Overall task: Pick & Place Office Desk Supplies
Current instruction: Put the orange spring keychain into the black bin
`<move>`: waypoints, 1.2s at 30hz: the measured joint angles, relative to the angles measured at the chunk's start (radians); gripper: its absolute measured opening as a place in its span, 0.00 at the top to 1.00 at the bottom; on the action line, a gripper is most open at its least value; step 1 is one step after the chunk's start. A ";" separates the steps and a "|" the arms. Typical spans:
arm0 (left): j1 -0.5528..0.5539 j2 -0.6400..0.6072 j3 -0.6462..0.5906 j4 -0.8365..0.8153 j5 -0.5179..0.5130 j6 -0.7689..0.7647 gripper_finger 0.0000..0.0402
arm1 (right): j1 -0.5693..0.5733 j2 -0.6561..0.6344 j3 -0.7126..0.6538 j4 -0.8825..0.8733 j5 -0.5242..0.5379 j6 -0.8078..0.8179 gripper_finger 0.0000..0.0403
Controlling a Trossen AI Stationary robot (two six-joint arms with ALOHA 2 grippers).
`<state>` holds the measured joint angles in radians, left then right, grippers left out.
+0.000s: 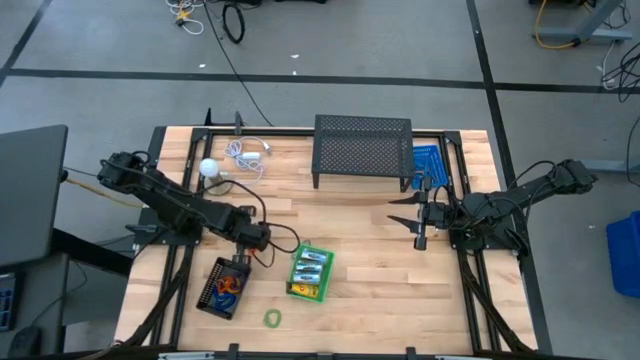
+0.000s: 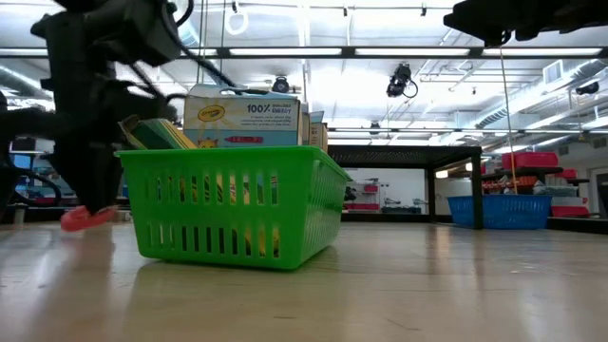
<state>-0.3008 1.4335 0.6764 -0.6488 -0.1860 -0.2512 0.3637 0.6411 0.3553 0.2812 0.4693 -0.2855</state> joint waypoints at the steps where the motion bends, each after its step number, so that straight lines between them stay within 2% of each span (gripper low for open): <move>1: 0.000 0.000 0.012 -0.015 -0.008 0.001 0.96 | 0.000 0.000 0.000 0.000 0.000 0.000 0.57; 6: -0.001 -0.005 0.067 -0.069 -0.052 0.009 0.97 | 0.000 0.000 0.000 0.000 0.000 0.000 0.57; 13: -0.021 -0.124 0.076 -0.068 -0.118 0.005 0.97 | 0.000 0.000 0.000 -0.001 -0.001 0.004 0.57; 20: -0.102 -0.332 0.068 0.083 -0.183 0.016 0.97 | 0.000 0.000 0.000 -0.001 -0.001 0.013 0.57; 26: -0.209 -0.488 0.007 0.216 -0.219 0.004 0.97 | 0.000 0.000 0.000 -0.001 -0.001 0.014 0.57; 36: -0.393 -0.626 -0.145 0.403 -0.267 -0.133 0.97 | 0.000 0.000 0.000 -0.002 -0.014 0.012 0.57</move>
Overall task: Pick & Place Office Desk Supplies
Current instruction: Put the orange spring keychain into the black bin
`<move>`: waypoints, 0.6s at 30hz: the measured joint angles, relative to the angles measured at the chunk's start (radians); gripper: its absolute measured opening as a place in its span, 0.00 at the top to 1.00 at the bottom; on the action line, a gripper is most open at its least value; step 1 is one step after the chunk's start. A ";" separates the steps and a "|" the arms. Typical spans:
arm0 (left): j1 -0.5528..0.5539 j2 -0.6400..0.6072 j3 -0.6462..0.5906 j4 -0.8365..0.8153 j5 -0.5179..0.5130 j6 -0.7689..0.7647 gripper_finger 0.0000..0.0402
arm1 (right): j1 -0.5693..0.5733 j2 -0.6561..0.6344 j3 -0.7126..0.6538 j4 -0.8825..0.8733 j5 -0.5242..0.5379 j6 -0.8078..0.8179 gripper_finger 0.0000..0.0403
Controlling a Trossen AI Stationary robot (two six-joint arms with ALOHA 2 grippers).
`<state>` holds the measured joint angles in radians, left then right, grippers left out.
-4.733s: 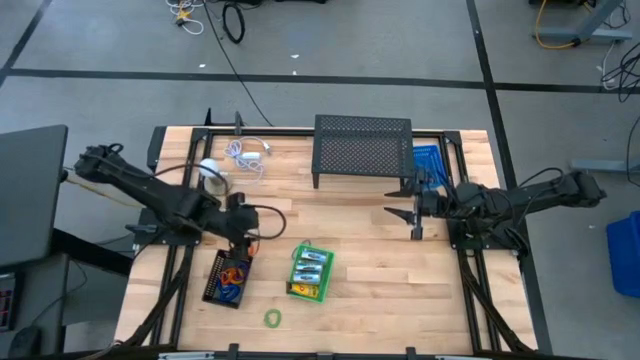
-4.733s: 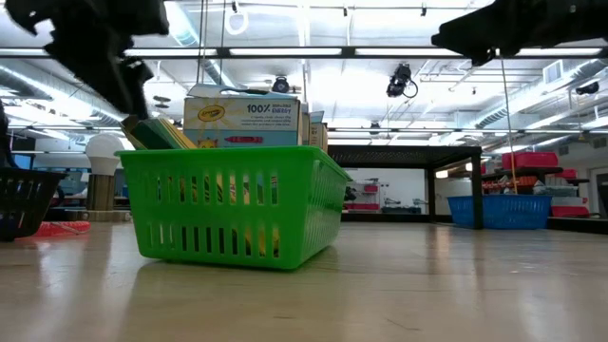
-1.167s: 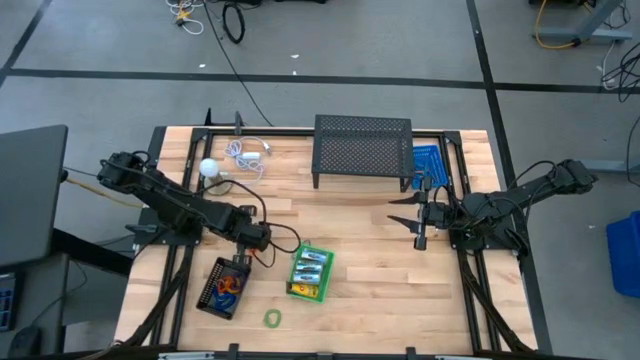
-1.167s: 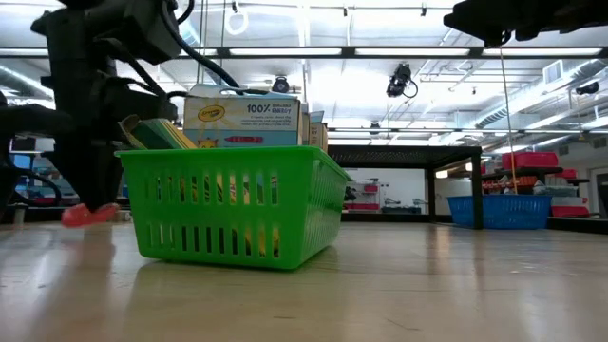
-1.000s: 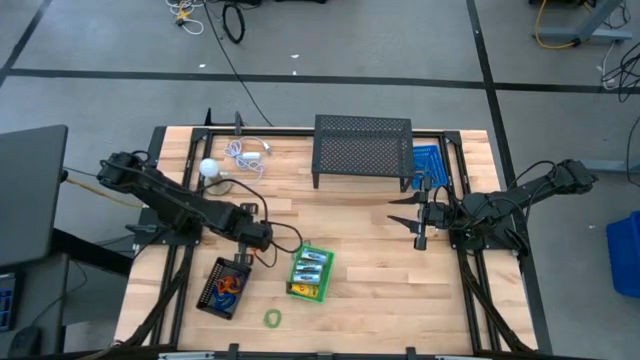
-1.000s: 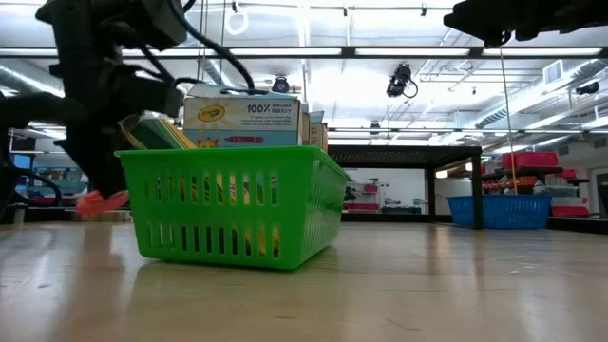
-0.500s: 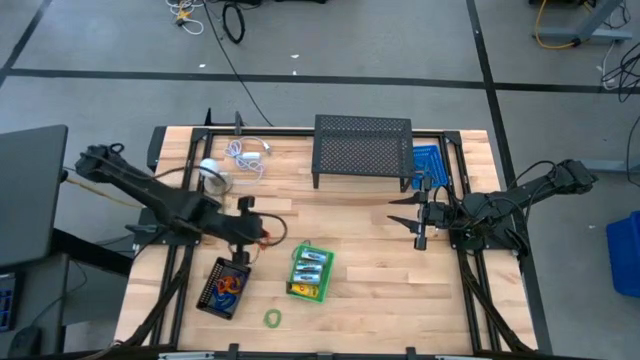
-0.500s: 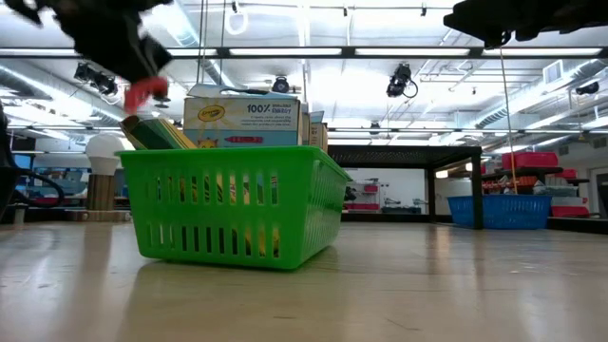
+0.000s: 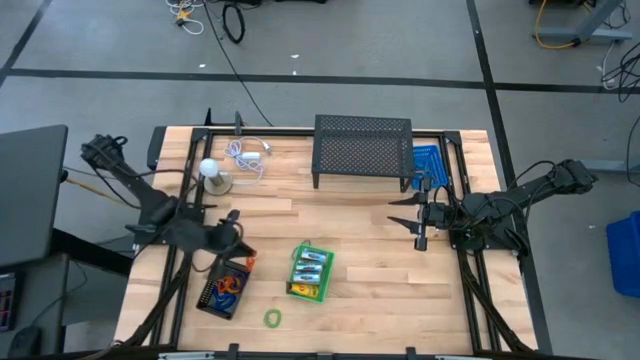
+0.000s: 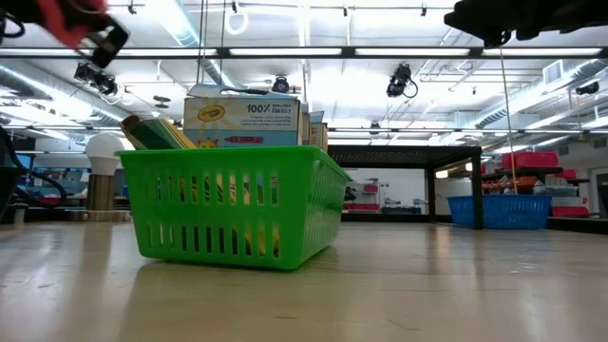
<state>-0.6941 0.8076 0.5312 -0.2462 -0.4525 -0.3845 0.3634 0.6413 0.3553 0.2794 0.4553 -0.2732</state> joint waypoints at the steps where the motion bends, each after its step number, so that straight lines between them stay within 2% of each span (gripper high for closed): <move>1: -0.019 -0.010 -0.013 -0.001 -0.009 -0.034 0.97 | 0.000 0.000 0.000 0.000 0.000 0.003 0.57; 6: -0.114 -0.016 -0.052 -0.018 -0.056 -0.179 0.97 | 0.000 0.000 0.000 -0.003 0.000 0.005 0.57; 18: -0.287 0.037 -0.060 -0.183 -0.028 -0.603 0.97 | 0.000 0.000 0.000 0.000 0.001 0.014 0.57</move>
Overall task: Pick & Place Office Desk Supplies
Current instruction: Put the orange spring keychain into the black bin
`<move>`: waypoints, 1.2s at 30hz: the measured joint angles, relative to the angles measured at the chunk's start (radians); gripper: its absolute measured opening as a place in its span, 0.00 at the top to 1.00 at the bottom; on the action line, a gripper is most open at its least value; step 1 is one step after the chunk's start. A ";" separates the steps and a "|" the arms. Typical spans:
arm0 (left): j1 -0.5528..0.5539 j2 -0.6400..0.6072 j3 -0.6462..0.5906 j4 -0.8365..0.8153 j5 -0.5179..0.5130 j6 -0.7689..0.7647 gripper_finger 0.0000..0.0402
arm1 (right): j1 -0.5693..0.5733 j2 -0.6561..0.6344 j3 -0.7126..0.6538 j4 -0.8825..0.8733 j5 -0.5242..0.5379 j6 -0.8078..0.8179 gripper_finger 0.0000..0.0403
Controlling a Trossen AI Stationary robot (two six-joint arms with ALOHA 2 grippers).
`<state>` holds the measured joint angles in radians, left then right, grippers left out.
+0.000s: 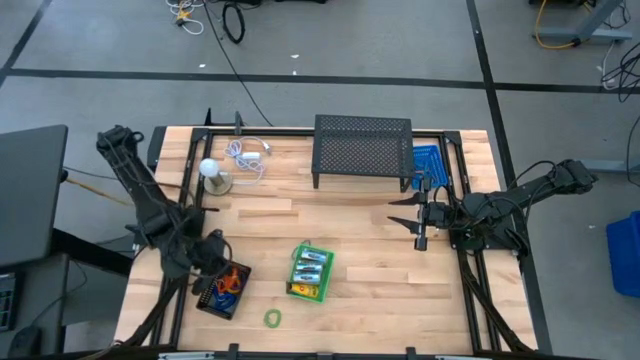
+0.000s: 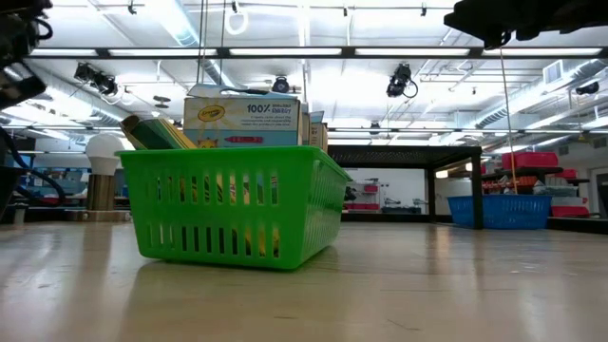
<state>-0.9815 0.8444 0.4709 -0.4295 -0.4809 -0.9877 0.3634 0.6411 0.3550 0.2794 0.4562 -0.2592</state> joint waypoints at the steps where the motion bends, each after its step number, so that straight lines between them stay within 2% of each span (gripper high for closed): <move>1: -0.007 0.013 0.000 -0.004 0.010 -0.024 0.97 | 0.000 0.000 0.000 0.001 0.000 0.000 0.57; 7: -0.021 0.122 0.000 -0.050 0.099 -0.154 0.97 | -0.001 0.000 0.000 0.001 0.003 0.004 0.57; 17: -0.019 0.274 0.008 -0.052 0.190 -0.232 0.97 | -0.001 0.000 0.000 0.004 0.022 0.004 0.57; 23: -0.019 0.345 0.008 -0.044 0.263 -0.264 0.93 | -0.001 0.000 0.000 0.004 0.022 0.011 0.57; 28: -0.019 0.348 0.008 -0.007 0.280 -0.264 0.86 | -0.001 0.000 0.000 0.005 0.022 0.010 0.57; 36: 0.007 0.342 0.051 -0.040 0.279 -0.261 0.66 | -0.001 0.000 0.000 0.004 0.021 0.010 0.57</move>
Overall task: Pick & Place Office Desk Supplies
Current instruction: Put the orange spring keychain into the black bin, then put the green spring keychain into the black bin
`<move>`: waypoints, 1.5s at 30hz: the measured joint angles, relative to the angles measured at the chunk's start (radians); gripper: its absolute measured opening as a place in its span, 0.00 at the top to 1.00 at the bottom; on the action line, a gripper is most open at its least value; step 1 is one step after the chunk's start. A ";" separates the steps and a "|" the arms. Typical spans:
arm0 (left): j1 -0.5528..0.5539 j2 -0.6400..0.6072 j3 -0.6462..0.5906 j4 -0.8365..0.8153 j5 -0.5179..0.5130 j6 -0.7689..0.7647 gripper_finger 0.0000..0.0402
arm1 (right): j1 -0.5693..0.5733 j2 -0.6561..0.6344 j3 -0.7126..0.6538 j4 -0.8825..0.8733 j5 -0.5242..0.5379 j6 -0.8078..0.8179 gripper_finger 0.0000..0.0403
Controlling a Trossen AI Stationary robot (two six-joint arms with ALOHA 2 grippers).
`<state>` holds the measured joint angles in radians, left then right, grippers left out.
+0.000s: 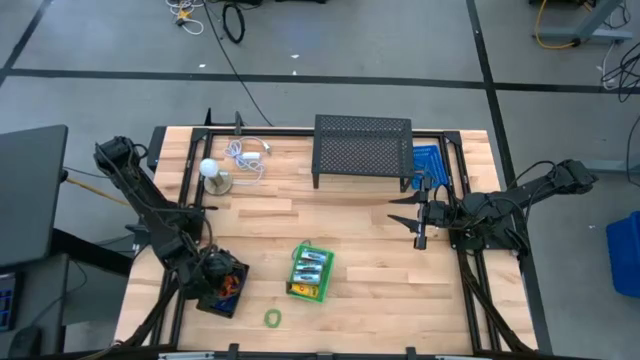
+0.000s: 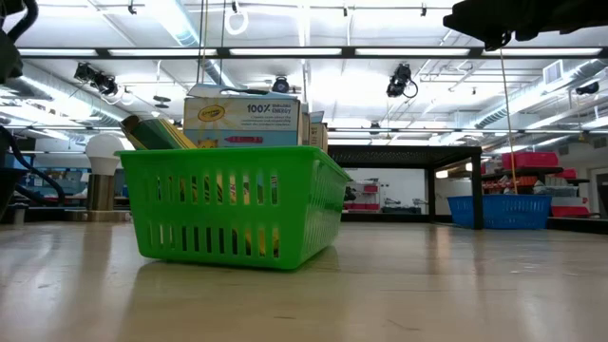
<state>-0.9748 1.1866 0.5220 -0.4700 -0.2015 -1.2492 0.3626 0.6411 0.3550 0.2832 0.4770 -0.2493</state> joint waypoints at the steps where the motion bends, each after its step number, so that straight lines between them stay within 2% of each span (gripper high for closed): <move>1: 0.002 0.000 0.002 -0.008 0.000 0.001 0.63 | 0.000 0.000 0.000 0.000 0.000 0.000 0.57; 7: 0.008 0.000 0.003 -0.051 0.000 -0.003 0.47 | 0.000 0.000 0.000 -0.005 -0.001 0.000 0.57; 11: 0.008 0.000 0.004 -0.052 -0.006 -0.003 0.41 | 0.000 0.000 0.000 -0.005 -0.001 -0.002 0.57; 17: 0.008 0.000 0.061 -0.053 -0.036 0.056 0.40 | 0.000 0.000 0.000 -0.005 -0.001 -0.010 0.57; 21: 0.008 0.000 0.126 -0.057 -0.116 0.133 0.40 | 0.000 0.000 0.000 -0.005 -0.001 -0.010 0.57; 27: 0.031 -0.001 0.212 -0.050 -0.289 0.301 0.41 | 0.000 0.000 0.000 -0.005 -0.001 -0.010 0.57; 30: 0.064 0.001 0.219 -0.007 -0.323 0.397 0.41 | 0.000 0.000 0.000 -0.005 -0.001 -0.010 0.57; 33: 0.113 0.026 0.219 0.034 -0.300 0.479 0.41 | 0.000 0.000 0.000 -0.005 -0.001 -0.010 0.57; 37: 0.183 0.084 0.219 0.070 -0.208 0.550 0.41 | 0.000 0.000 0.000 -0.005 -0.001 -0.010 0.57; 45: 0.265 0.209 0.218 0.209 -0.047 0.606 0.41 | 0.000 0.000 0.000 -0.005 -0.001 -0.010 0.57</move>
<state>-0.7099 1.3953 0.7399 -0.2611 -0.2488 -0.6434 0.3626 0.6411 0.3550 0.2783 0.4763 -0.2588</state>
